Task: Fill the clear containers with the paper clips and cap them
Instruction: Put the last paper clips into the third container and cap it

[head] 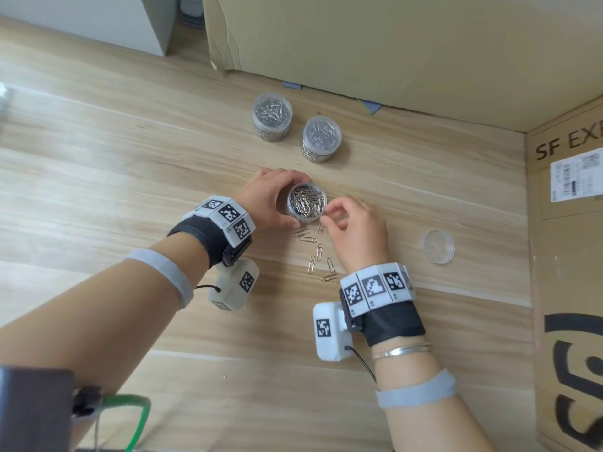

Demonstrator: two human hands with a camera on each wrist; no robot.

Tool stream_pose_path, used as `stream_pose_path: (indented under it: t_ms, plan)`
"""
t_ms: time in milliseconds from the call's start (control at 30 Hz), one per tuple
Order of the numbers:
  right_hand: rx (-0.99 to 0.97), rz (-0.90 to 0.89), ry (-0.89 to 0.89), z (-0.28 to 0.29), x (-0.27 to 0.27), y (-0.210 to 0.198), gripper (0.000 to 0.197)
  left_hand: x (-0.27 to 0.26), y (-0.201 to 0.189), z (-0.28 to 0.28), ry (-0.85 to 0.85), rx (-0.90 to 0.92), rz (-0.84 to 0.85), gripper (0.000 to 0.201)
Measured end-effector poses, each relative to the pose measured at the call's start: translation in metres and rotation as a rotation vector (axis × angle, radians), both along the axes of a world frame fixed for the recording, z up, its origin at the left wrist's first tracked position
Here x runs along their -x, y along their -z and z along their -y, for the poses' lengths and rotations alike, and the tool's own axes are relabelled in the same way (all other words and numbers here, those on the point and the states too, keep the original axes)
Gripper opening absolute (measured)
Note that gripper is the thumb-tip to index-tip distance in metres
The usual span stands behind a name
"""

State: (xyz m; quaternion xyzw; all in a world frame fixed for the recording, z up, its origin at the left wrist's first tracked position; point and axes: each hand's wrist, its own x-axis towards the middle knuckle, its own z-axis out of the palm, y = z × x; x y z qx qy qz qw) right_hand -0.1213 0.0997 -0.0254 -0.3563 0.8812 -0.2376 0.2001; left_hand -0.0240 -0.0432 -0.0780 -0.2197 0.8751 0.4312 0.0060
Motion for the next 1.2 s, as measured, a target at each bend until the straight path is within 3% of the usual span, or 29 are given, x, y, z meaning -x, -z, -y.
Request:
stream_pose_path:
  t_ms: [100,233,433,533,633,900,1067,1200]
  plan:
    - [-0.174,0.020,-0.058,-0.017,-0.004,0.011,0.023,0.000,-0.002,0.000,-0.001,-0.002,-0.009,0.076]
    - [-0.192,-0.002,-0.084,-0.017,-0.013,0.021,0.044,0.000,0.000,0.000,-0.002,-0.011,-0.004,0.076]
    - [-0.146,-0.072,-0.066,-0.012,-0.021,0.026,0.030,0.001,-0.002,0.000,-0.015,-0.014,-0.005,0.075]
    - [-0.120,-0.061,0.013,-0.009,-0.021,0.028,0.039,0.000,-0.003,0.000,-0.043,-0.036,0.008,0.074]
    - [-0.125,-0.032,-0.028,-0.005,-0.018,0.027,0.046,0.000,-0.007,0.001,-0.078,-0.068,0.002,0.073]
    - [-0.245,-0.067,-0.137,-0.006,-0.009,0.023,0.009,-0.001,-0.011,0.002,-0.066,-0.063,0.013,0.073]
    - [-0.403,-0.173,-0.276,0.001,-0.008,0.025,0.018,-0.001,-0.010,0.002,-0.063,-0.069,0.007,0.073]
    - [-0.413,-0.155,-0.285,0.003,-0.008,0.025,0.020,0.000,-0.011,0.003,-0.057,-0.065,0.001,0.073]
